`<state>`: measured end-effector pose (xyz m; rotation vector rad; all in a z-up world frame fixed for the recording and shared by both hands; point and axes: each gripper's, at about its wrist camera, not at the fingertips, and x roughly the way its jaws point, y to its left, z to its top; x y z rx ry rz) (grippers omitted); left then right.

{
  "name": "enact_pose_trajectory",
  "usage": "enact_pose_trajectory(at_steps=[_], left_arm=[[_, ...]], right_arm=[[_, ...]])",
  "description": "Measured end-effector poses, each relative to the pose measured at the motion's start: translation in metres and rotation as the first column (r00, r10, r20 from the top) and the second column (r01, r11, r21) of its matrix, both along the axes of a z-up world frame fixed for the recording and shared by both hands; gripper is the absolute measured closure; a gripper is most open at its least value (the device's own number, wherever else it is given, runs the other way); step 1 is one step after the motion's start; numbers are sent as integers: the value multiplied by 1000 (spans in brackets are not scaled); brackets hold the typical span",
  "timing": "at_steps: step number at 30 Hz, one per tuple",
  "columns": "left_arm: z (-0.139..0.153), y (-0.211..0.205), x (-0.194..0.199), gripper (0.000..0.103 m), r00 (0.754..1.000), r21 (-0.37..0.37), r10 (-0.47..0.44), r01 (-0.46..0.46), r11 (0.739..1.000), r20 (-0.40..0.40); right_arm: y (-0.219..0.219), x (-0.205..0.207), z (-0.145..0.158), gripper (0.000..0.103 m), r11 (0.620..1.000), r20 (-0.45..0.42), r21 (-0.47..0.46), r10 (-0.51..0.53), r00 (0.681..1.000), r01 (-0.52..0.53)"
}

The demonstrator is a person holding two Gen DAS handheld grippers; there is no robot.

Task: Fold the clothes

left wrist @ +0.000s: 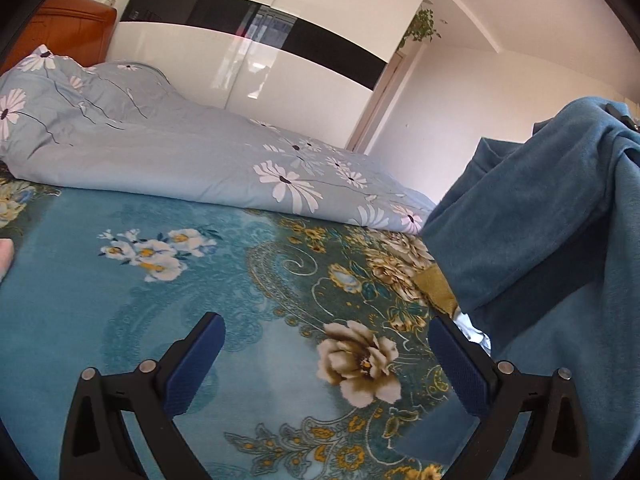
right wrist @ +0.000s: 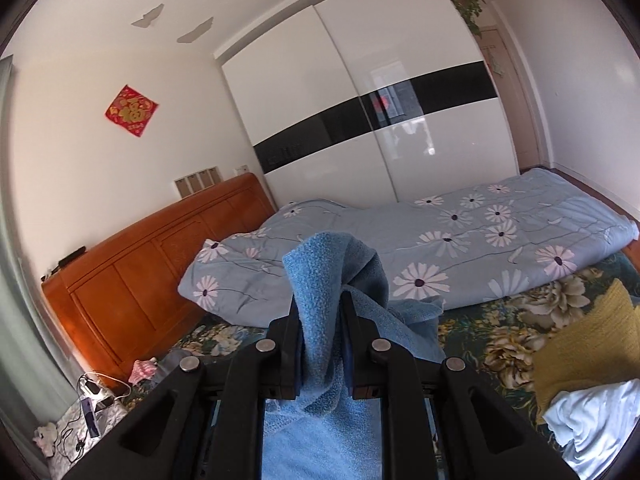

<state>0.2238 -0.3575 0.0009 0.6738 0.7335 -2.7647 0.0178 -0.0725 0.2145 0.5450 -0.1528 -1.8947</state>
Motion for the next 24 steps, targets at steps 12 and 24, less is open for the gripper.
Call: enact_pose_trajectory(at_steps=[12,24], left_arm=[[-48,-41,38,0,991,27,76,-79,997,110],[-94,3,-62,0,945,-67,-100,127,990,310]], right_arm=[[-48,5,-174,87,875,123,483,-28,992,-35],[18,68,-310,76,713,228,675,44,973,-190]])
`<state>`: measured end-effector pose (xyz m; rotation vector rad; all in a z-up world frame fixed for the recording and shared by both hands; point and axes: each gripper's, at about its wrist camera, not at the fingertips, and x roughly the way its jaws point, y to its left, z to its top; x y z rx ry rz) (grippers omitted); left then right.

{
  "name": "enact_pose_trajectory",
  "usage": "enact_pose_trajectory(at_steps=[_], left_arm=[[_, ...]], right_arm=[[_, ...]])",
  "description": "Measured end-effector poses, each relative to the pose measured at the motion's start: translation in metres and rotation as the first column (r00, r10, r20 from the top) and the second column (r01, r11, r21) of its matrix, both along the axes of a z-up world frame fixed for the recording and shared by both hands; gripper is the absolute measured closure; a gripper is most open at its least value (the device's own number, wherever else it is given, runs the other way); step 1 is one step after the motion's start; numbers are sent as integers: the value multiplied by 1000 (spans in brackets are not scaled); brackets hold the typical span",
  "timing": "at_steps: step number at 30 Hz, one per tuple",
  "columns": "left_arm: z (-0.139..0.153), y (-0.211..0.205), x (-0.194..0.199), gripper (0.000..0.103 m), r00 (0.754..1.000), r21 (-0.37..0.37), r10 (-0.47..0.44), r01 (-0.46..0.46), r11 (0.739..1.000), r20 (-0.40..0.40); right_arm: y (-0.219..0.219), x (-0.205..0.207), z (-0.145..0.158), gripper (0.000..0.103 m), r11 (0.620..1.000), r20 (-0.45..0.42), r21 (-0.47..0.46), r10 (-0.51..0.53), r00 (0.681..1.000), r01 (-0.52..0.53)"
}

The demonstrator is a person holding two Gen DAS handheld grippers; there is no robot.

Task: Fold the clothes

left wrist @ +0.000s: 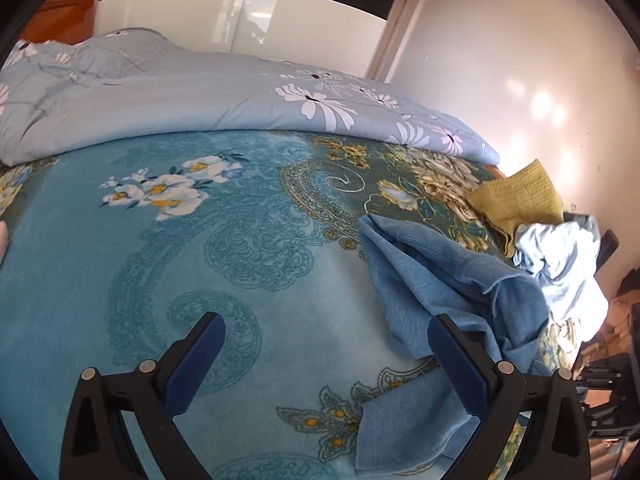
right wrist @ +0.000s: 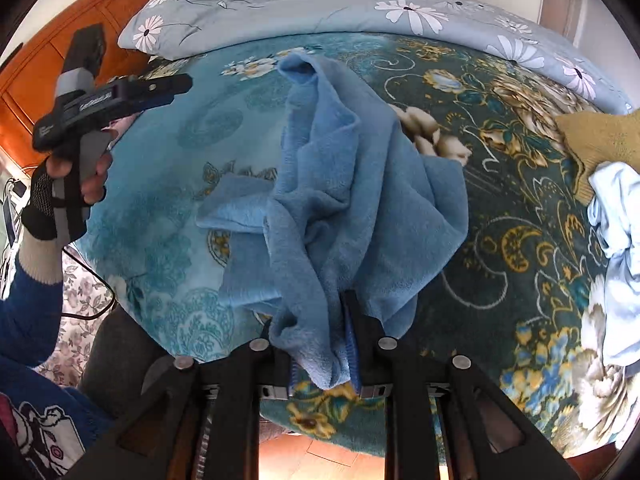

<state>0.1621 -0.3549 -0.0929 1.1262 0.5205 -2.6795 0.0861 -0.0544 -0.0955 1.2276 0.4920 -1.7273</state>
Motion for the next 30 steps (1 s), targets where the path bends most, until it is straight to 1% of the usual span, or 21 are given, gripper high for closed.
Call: enact_pose_trajectory(at_steps=[1,4,5,6,8,9,12,14,16,18,19,21,23,24,26,28,30], left_arm=[[-2,6,-10,0,1000,-30,-26,26,999,15],[-5,22,-34,0,993,-110,-109,113,988,44],[-6,28,-42,0,990,-139,-134,140,980,50],[-6,33,-50,0,986,-163,-156,164,973,58],[-9,42,-65,0,979,-196,-182,198,960,96],[-11,46,-70,0,974,-201,-199,217,955,107],[-20,56,-76,0,961,-197,-236,262,945,144],[-24,64,-73,0,953,-209,-260,290,934,157],[-27,68,-66,0,947,-222,-278,310,925,161],[-25,65,-60,0,949,-246,-274,306,920,159],[-23,62,-57,0,951,-252,-270,302,920,153],[-19,52,-52,0,953,-254,-269,296,921,138],[-17,40,-50,0,959,-258,-250,278,925,135],[-18,34,-50,0,962,-251,-238,266,930,136],[-21,22,-52,0,967,-224,-212,239,945,140],[-25,13,-53,0,971,-183,-200,222,958,130],[-27,9,-54,0,973,-137,-201,216,967,113]], right_arm=[[7,0,3,75,1000,2,-19,-17,1000,17],[23,-1,24,63,995,-16,-90,-42,999,40],[24,-2,33,59,992,-30,-114,-50,998,47],[24,-4,41,57,989,-44,-138,-59,997,52],[11,-11,52,54,983,-67,-177,-61,996,48],[3,-14,57,53,980,-79,-196,-60,995,44],[-33,-34,63,53,976,-85,-215,-11,996,-8],[-52,-54,65,53,976,-74,-219,-15,997,-2],[-63,-73,64,53,968,-27,-250,-23,999,15],[-73,-82,57,53,969,8,-244,-29,1000,30],[-78,-86,53,53,971,23,-236,-32,999,37],[-87,-80,44,53,980,20,-199,-15,1000,18],[-89,-69,40,53,979,29,-201,13,1000,-7],[-87,-62,39,53,978,17,-209,15,1000,-11],[-87,-44,39,53,981,-38,-191,10,999,-17],[-89,-25,37,53,983,-90,-176,31,995,-47],[-95,-15,28,53,988,-112,-142,41,993,-57]])
